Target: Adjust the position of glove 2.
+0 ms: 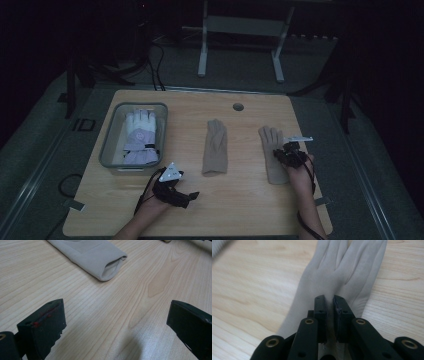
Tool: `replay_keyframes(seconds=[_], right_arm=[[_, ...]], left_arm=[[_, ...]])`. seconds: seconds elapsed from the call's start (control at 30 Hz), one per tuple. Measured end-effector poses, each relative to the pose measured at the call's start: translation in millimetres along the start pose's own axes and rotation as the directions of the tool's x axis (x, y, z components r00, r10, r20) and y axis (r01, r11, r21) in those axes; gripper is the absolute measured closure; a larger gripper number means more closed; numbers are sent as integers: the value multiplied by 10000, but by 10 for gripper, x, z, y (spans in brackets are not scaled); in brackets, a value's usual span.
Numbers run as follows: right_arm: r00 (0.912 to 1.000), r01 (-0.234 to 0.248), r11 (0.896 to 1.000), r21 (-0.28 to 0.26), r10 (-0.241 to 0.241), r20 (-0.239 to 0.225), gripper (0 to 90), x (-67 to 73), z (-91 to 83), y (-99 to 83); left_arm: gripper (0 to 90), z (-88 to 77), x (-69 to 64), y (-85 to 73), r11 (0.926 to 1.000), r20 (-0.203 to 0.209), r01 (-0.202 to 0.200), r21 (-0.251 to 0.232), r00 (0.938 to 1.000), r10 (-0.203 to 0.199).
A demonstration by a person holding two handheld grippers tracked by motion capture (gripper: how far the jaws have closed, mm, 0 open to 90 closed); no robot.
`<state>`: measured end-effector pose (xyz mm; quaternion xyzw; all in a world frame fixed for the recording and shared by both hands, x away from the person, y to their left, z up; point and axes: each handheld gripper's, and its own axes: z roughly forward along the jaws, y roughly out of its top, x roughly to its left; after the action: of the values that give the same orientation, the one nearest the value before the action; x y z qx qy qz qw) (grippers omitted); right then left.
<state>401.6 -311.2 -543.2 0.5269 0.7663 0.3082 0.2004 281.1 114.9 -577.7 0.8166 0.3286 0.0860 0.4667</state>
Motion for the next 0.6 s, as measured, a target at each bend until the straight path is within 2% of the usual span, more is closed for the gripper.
replay_keyframes(seconds=[0.03, 0.1, 0.27, 0.43, 0.6], right_arm=[[9999, -99, 9999, -55, 99, -37, 824, 10, -16, 12], [9998, -114, 9998, -163, 117, 184, 826, 50, -47, 46], [9988, -418, 9983, -401, 427, 231, 829, 122, -114, 142], [9979, -646, 9951, -753, 651, 41, 828, 194, -214, 220], [9969, -774, 9921, -991, 785, 74, 827, 298, -329, 322]], left_arm=[[23, 1, 1, 0, 10000, 6, 11, 8, 10000, -11], [23, 3, 0, 1, 10000, 11, 23, 21, 10000, -24], [23, -1, -1, 0, 10000, -19, 13, -11, 10000, -13], [23, -2, -4, -1, 10000, -39, 6, -29, 10000, -7], [23, -1, -2, -1, 10000, -34, 9, -14, 10000, -9]])
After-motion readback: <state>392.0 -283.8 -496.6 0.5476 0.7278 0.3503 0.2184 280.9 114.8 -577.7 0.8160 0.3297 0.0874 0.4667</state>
